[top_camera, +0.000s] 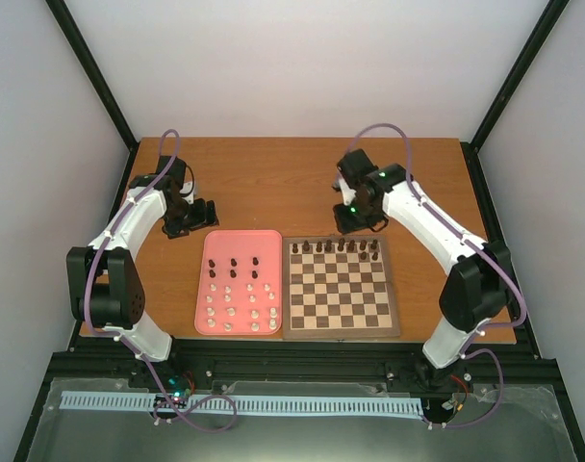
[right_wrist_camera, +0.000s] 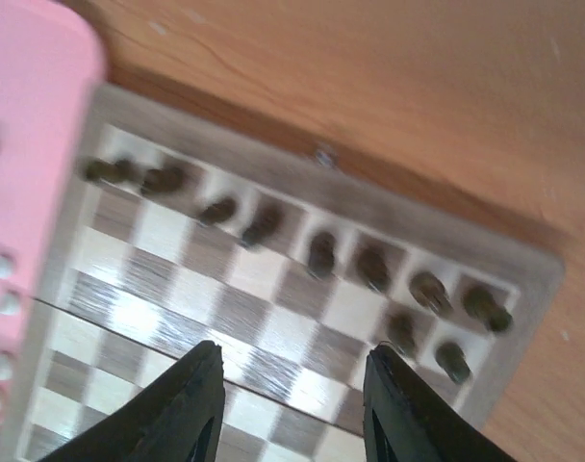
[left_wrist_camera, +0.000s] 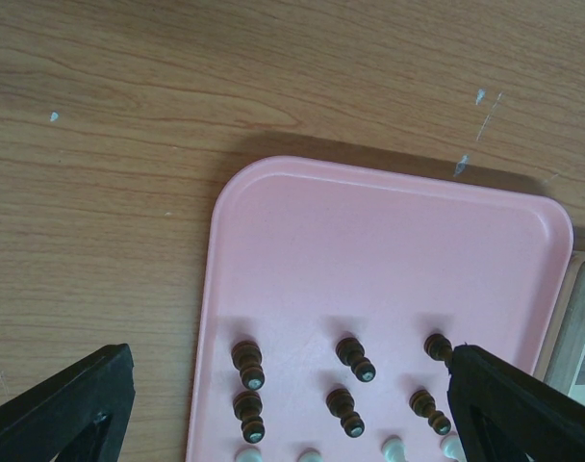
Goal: Set up the chess pieces on the board
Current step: Pick up the chess piece from the storage box.
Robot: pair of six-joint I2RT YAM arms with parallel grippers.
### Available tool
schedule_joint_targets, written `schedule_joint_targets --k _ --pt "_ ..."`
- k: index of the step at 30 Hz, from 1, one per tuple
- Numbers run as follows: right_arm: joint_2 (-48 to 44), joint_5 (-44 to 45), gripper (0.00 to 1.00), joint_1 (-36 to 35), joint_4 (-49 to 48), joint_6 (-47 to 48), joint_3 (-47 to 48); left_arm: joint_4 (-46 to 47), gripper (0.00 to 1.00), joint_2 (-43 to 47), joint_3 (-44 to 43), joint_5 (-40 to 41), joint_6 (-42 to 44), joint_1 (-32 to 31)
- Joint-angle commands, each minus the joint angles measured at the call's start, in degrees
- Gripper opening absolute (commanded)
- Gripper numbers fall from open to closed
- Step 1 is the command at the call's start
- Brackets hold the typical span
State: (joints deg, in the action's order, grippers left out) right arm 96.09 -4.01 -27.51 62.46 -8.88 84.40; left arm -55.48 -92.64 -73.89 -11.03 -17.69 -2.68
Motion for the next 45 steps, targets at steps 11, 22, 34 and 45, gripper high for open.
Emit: schedule_joint_targets --k 11,22,34,45 --pt "28.8 -8.8 0.40 -17.4 3.4 2.8 34.4 0.4 1.00 1.8 -0.2 -1.1 0.4 -0.1" --pt "41.7 -13.2 0.40 -22.3 5.5 6.2 44.5 0.7 1.00 2.4 0.3 -2.2 0.0 -0.1" --pt "46.9 -14.1 0.39 -23.5 6.3 5.9 45.2 1.0 1.00 3.1 1.4 -2.8 -0.1 -0.1" --pt "47.5 -11.5 0.26 -23.6 5.9 5.3 46.1 1.5 1.00 3.5 1.9 -2.9 -0.1 -0.1"
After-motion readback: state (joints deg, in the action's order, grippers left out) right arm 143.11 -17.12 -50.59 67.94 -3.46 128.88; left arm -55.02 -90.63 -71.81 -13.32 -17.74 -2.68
